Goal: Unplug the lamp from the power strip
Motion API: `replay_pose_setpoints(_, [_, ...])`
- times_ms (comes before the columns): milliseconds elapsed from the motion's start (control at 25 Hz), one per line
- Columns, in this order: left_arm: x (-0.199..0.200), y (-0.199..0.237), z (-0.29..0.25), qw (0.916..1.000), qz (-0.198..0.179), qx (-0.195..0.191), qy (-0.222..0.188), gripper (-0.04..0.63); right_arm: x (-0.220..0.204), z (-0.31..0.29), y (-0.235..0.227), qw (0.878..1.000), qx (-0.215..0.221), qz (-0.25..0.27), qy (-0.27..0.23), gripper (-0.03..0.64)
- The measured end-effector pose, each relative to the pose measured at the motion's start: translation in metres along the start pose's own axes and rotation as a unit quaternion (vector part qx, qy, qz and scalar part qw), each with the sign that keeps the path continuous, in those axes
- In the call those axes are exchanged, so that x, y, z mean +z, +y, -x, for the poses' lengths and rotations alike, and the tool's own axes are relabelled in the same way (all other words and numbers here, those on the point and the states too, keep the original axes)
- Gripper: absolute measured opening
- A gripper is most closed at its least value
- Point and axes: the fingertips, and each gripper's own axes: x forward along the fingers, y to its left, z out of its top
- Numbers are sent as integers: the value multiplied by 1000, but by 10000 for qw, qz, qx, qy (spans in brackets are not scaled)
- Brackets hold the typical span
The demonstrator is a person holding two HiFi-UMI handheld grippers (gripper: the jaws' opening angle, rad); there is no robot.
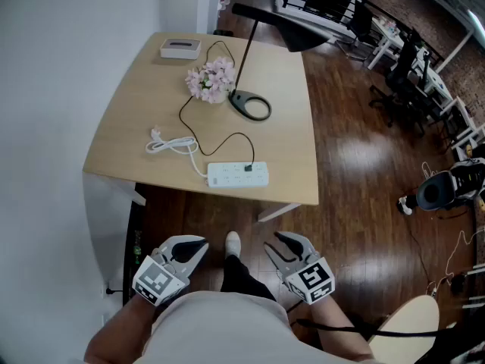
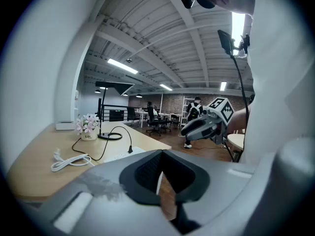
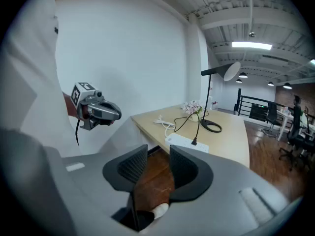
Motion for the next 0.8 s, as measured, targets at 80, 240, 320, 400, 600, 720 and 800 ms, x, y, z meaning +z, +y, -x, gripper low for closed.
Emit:
replay_pose_setpoints(80, [11, 28, -38, 9999, 52, -51, 78, 2, 11, -29, -42, 9991, 100, 384, 165, 146])
replay_pose_setpoints(240, [14, 77, -111, 9994, 63, -68, 326, 0, 20, -84, -109, 9915, 506, 1087, 505, 146])
replay_pose_setpoints(320, [6, 99, -143, 9985, 146, -43, 535, 0, 22, -110, -134, 9856, 733, 1391, 617, 146])
replay_pose_setpoints(400, [-2, 118, -169, 9967, 194, -45, 786, 0, 22, -138, -153, 9811, 947, 1526, 720, 141])
replay_pose_setpoints(600, [-26, 145, -221, 9886, 120, -370, 1453, -2, 6, -196, -175, 9683, 1382, 1749, 1128, 141])
replay_pose_setpoints(720, [-49, 155, -243, 9784, 28, -622, 1971, -2, -7, -222, -175, 9571, 1637, 1912, 1434, 140])
replay_pose_setpoints(800, [-60, 161, -255, 9712, -109, -702, 2273, -2, -14, -231, -175, 9492, 1777, 2041, 1609, 125])
